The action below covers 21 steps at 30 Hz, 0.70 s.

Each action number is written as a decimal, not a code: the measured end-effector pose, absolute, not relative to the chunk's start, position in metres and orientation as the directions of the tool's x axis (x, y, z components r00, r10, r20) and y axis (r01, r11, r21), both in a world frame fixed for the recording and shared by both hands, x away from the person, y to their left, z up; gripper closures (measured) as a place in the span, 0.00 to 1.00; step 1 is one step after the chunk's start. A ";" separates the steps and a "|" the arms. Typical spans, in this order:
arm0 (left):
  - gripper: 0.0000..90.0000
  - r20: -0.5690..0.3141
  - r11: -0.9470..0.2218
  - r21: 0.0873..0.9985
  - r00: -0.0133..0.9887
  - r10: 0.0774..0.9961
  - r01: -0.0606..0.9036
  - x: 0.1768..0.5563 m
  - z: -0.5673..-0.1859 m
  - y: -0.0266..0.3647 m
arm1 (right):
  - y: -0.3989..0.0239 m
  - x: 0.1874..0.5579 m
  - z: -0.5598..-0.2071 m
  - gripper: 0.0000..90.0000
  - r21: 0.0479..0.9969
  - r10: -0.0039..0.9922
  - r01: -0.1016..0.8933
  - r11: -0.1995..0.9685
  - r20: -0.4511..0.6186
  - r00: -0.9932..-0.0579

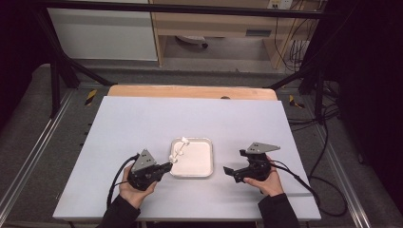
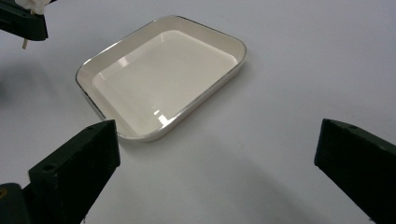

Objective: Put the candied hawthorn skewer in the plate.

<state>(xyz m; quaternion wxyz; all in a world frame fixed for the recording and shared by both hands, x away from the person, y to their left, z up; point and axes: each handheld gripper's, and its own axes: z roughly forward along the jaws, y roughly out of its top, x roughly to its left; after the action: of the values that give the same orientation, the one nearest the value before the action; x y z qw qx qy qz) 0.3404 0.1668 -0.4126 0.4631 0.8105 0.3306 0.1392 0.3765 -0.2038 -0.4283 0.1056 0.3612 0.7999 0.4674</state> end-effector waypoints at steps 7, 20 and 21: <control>0.99 -0.102 -0.375 0.806 0.732 0.674 0.457 0.352 -0.412 0.154 | -0.224 0.372 -0.437 0.01 0.816 0.709 0.500 0.290 0.167 -0.685; 0.98 -0.060 -0.495 0.684 0.718 0.694 0.536 0.379 -0.418 0.129 | -0.237 0.365 -0.449 0.01 0.795 0.703 0.502 0.342 0.138 -0.698; 0.98 -0.061 -0.496 0.679 0.715 0.697 0.541 0.380 -0.419 0.128 | -0.237 0.365 -0.449 0.01 0.795 0.705 0.500 0.343 0.134 -0.697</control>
<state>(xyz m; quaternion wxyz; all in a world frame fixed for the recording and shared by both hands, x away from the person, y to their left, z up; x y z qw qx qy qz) 0.3802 0.1276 -0.4194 0.3491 0.8577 0.3608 0.1114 0.3649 -0.2367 -0.4492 0.1171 0.3714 0.8110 0.4365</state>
